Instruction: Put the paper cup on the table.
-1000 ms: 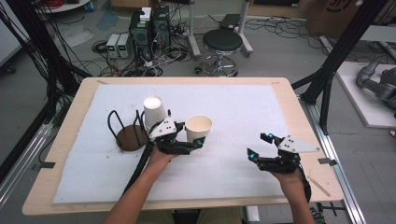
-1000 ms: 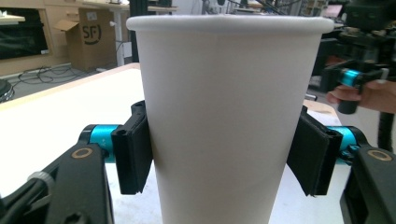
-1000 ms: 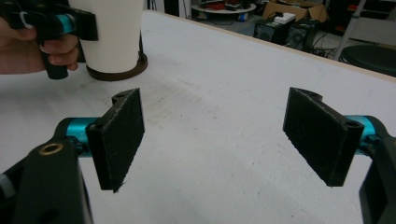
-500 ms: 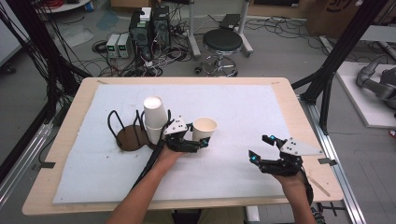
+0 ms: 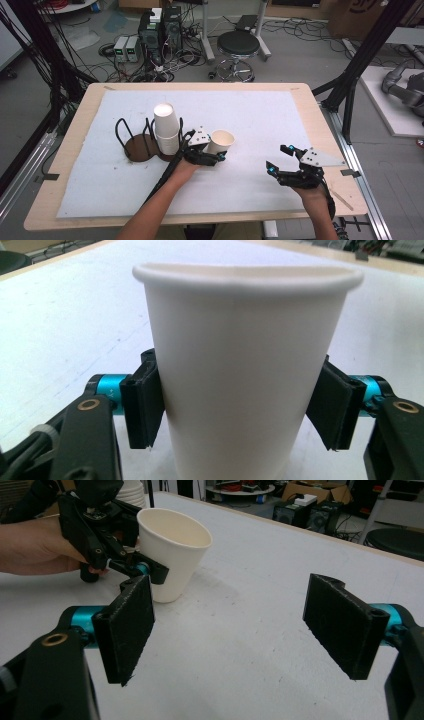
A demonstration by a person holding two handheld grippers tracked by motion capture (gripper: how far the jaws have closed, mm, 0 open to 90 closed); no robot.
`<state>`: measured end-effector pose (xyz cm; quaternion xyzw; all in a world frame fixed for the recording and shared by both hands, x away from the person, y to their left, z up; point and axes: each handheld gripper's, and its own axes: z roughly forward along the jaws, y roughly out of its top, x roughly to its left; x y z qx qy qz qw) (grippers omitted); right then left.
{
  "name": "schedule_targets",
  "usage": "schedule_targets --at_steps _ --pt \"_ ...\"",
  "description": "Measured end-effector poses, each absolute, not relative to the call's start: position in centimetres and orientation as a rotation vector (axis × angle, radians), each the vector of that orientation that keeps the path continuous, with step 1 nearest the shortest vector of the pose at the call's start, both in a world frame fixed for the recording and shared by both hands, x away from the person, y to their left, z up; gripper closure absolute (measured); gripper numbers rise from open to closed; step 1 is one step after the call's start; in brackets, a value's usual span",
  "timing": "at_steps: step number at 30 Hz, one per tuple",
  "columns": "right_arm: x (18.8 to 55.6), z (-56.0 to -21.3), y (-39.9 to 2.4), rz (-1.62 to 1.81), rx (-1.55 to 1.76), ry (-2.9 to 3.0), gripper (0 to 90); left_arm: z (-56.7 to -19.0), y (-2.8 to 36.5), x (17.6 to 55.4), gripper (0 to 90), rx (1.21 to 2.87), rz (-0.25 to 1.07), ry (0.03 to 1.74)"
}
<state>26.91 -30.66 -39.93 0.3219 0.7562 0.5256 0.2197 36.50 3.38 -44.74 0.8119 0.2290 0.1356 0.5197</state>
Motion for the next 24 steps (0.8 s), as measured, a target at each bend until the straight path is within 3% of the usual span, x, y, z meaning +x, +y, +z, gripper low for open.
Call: schedule_targets --at_steps 13,17,18,24 --pt "26.7 -39.9 -30.3 1.456 0.887 2.106 21.1 -45.2 4.8 35.5 30.7 1.964 0.323 0.563" --pt "26.7 -40.0 -30.2 1.456 0.888 2.111 21.1 -45.2 4.9 35.5 25.9 1.958 0.326 0.581" --pt "26.8 -40.1 -30.2 1.455 0.882 2.110 21.0 -45.2 5.0 35.4 18.5 1.941 0.318 0.596" --pt "26.8 -40.2 -30.1 1.450 0.890 2.126 21.0 -45.1 5.9 34.5 17.7 1.902 0.295 0.608"
